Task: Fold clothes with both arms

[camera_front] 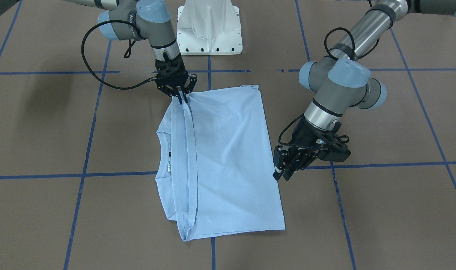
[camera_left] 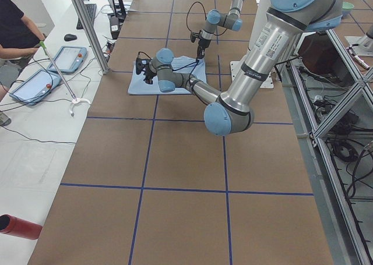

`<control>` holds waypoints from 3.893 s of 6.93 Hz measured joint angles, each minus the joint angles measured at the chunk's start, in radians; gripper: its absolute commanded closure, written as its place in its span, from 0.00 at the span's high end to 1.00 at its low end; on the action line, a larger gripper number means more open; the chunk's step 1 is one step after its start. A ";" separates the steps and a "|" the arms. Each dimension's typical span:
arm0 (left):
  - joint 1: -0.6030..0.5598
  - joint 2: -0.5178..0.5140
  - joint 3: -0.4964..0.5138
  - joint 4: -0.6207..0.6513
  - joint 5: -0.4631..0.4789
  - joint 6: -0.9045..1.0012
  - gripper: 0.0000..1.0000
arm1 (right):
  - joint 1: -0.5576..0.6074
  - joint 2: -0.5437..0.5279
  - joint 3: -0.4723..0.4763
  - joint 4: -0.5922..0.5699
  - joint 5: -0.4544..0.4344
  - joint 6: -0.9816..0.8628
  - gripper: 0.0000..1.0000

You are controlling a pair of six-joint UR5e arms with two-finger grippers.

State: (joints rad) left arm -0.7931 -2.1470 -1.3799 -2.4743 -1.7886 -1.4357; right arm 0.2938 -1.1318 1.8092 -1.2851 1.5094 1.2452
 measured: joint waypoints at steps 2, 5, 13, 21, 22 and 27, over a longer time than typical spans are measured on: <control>0.000 0.000 -0.002 0.000 0.000 -0.009 0.42 | 0.004 -0.003 0.006 0.006 0.010 -0.003 0.00; 0.001 0.009 -0.002 -0.001 0.000 -0.011 0.42 | 0.013 -0.072 0.069 0.008 0.034 -0.008 0.00; 0.001 0.012 -0.004 -0.002 0.000 -0.011 0.42 | 0.000 -0.079 0.096 0.001 0.004 0.292 0.58; -0.001 0.022 -0.039 -0.001 -0.002 -0.011 0.42 | -0.047 -0.066 0.048 0.006 0.000 0.749 0.58; -0.001 0.028 -0.048 0.004 -0.002 -0.012 0.42 | -0.048 -0.064 0.044 0.006 0.000 0.749 0.58; 0.001 0.051 -0.069 0.020 -0.002 -0.011 0.42 | -0.041 -0.063 0.029 0.006 0.000 0.748 0.65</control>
State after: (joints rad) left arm -0.7920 -2.0959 -1.4489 -2.4545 -1.7902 -1.4466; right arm 0.2530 -1.1950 1.8384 -1.2790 1.5094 1.9931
